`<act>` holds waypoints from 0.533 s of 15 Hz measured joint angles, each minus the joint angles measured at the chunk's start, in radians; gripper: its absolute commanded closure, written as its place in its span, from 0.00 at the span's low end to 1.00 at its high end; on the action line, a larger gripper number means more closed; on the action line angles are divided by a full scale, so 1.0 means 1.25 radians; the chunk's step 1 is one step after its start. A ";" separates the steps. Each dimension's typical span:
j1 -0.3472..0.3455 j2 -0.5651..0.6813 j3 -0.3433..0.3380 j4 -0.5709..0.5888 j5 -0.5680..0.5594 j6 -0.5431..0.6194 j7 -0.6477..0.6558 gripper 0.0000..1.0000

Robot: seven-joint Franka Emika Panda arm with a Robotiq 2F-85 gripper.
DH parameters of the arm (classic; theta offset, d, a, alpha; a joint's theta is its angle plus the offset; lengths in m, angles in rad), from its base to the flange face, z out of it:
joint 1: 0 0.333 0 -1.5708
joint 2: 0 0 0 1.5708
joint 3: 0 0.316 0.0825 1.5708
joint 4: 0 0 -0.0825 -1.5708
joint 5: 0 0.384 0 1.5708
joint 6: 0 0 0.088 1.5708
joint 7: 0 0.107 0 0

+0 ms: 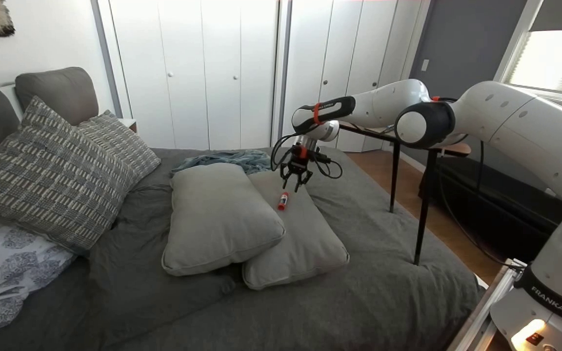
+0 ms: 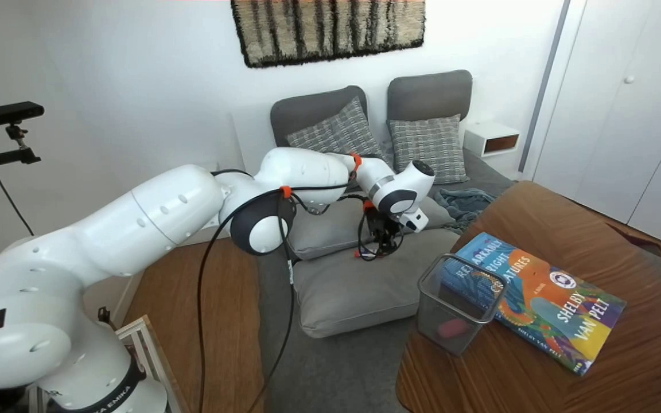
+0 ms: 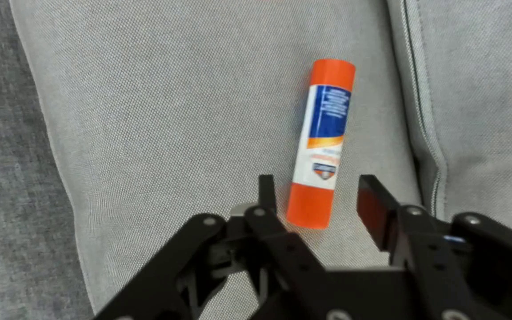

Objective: Put the glue stick on top of the light grey pillow

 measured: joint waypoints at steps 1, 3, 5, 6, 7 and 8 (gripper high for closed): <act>0.003 0.006 -0.003 0.014 -0.003 -0.001 0.012 0.09; 0.013 0.009 -0.009 0.041 -0.012 -0.001 0.025 0.01; 0.026 -0.001 -0.018 0.064 -0.027 -0.007 0.026 0.00; 0.035 -0.013 -0.026 0.070 -0.042 -0.019 0.026 0.00; 0.047 -0.029 -0.035 0.073 -0.059 -0.037 0.028 0.00; 0.059 -0.047 -0.045 0.073 -0.077 -0.057 0.029 0.00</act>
